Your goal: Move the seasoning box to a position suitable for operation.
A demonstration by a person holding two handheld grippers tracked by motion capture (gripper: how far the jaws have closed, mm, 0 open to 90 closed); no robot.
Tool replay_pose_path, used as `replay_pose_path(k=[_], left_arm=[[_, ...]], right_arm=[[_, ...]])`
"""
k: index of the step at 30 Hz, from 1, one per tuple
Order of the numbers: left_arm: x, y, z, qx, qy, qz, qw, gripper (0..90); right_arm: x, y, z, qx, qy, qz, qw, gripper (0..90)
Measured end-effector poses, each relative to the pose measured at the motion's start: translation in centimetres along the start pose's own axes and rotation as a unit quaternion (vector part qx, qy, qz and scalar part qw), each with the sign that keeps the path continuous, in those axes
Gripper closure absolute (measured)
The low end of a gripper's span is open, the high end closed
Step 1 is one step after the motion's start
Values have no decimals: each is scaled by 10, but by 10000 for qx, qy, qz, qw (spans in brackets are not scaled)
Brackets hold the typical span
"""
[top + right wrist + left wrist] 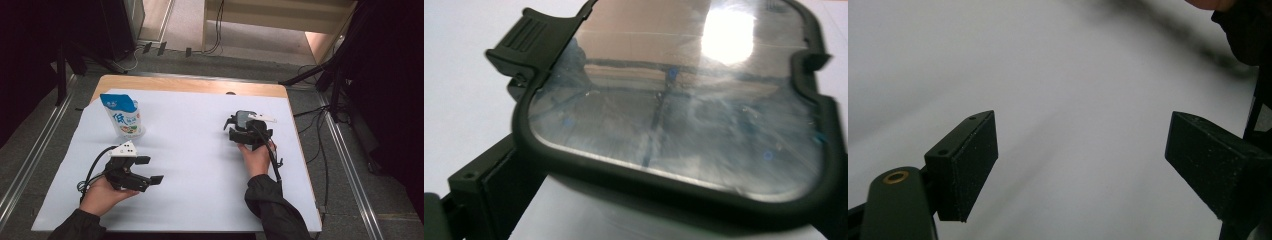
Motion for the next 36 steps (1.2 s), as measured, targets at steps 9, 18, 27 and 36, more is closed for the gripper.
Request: replay_pose_path(k=[9,18,27,36], left_arm=[[-4,-1,-3,-89,-11,25,10000,155],[-5,-3,1,-85,-11,-24,10000,158],[-3,-4,3,-80,-58,-62,9999,164],[-2,-3,6,-35,-82,-20,10000,167]], right_arm=[[3,16,-2,-90,69,-62,9999,8],[7,18,-4,-247,-148,-315,9991,74],[6,15,-6,-255,-343,-288,9987,102],[8,10,-8,-96,-320,-384,9987,159]])
Point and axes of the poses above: each handheld gripper's, and its own axes: y roughly forward along the jaws, x roughly out of its top, z roughly to its left, the point moved 7 cm from there along y, roughly forward along the jaws, and after that the axes turned 1 degree about z, right-handed, at the moved point
